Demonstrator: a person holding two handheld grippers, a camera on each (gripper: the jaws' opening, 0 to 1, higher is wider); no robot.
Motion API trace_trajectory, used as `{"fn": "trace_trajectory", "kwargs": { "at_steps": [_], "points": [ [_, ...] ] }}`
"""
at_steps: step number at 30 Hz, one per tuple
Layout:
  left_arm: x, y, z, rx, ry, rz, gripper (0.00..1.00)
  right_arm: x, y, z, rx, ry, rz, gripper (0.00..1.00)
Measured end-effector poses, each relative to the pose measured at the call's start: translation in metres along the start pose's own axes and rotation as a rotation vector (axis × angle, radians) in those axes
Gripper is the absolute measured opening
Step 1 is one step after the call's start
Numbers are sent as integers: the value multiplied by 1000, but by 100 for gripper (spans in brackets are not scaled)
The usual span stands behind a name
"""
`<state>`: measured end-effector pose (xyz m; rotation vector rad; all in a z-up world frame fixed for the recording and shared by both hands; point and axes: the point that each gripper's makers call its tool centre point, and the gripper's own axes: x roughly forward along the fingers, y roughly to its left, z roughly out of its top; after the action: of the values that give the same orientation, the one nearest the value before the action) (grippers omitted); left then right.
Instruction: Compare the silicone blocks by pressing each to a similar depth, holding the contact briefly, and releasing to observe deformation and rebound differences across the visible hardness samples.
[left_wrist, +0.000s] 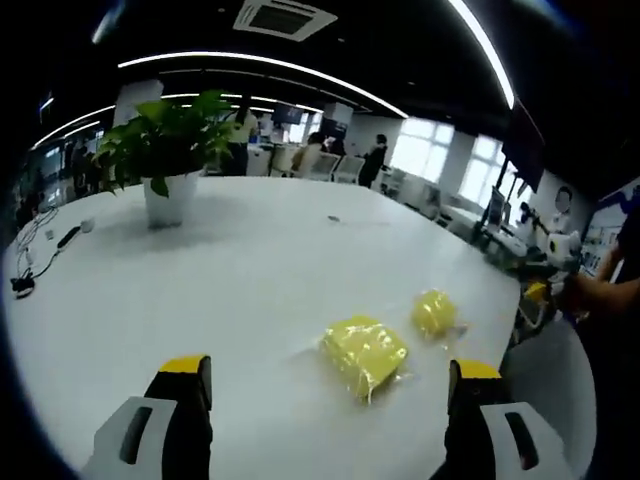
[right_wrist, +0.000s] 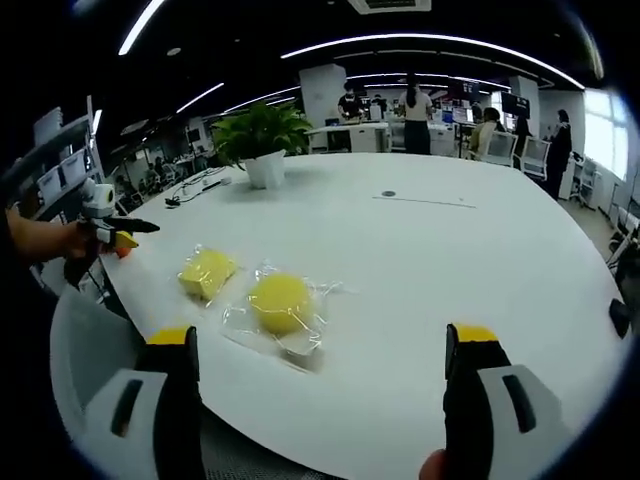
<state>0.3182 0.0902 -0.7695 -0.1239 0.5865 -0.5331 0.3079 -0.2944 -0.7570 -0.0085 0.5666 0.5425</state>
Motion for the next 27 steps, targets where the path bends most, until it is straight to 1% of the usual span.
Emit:
{"fn": "trace_trajectory", "kwargs": {
  "at_steps": [1, 2, 5, 6, 7, 8, 9, 11, 13, 16, 19, 21, 24, 27],
  "points": [
    [-1, 1, 0, -16, -7, 3, 100, 0, 0, -1, 3, 1, 2, 96],
    [-1, -2, 0, -51, -18, -1, 100, 0, 1, -1, 7, 2, 5, 96],
    [2, 4, -6, -99, 1, 11, 100, 1, 0, -2, 4, 2, 4, 96],
    [4, 7, -11, -153, 23, 20, 99, 1, -1, -2, -1, 0, -1, 96],
    [6, 8, -9, -181, 14, 14, 100, 1, -1, -2, 0, 1, 0, 96],
    [7, 10, -6, -190, -6, 15, 100, 2, 1, -4, 3, 5, 5, 96],
    [9, 11, -3, -184, -7, 14, 99, 2, 1, -5, 2, 7, 4, 96],
    [14, 10, -1, -167, 2, 8, 97, 2, 2, -8, 2, 9, 5, 96],
    [20, 9, -1, -178, 7, -4, 98, 2, 3, -9, 13, 9, 8, 96],
    [31, 8, -4, -227, 16, -27, 98, 3, 4, -12, 16, 15, 14, 96],
    [42, 8, -10, -239, 50, -34, 97, 2, 4, -15, 28, 22, 17, 96],
    [47, 8, -11, -246, 58, -40, 97, 2, 4, -16, 45, 14, 18, 96],
    [56, 12, -14, -277, 71, -44, 96, 1, 5, -18, 54, 19, 19, 96],
    [63, 16, -16, -301, 80, -35, 95, 2, 5, -22, 58, 29, 19, 96]
  ]
}}
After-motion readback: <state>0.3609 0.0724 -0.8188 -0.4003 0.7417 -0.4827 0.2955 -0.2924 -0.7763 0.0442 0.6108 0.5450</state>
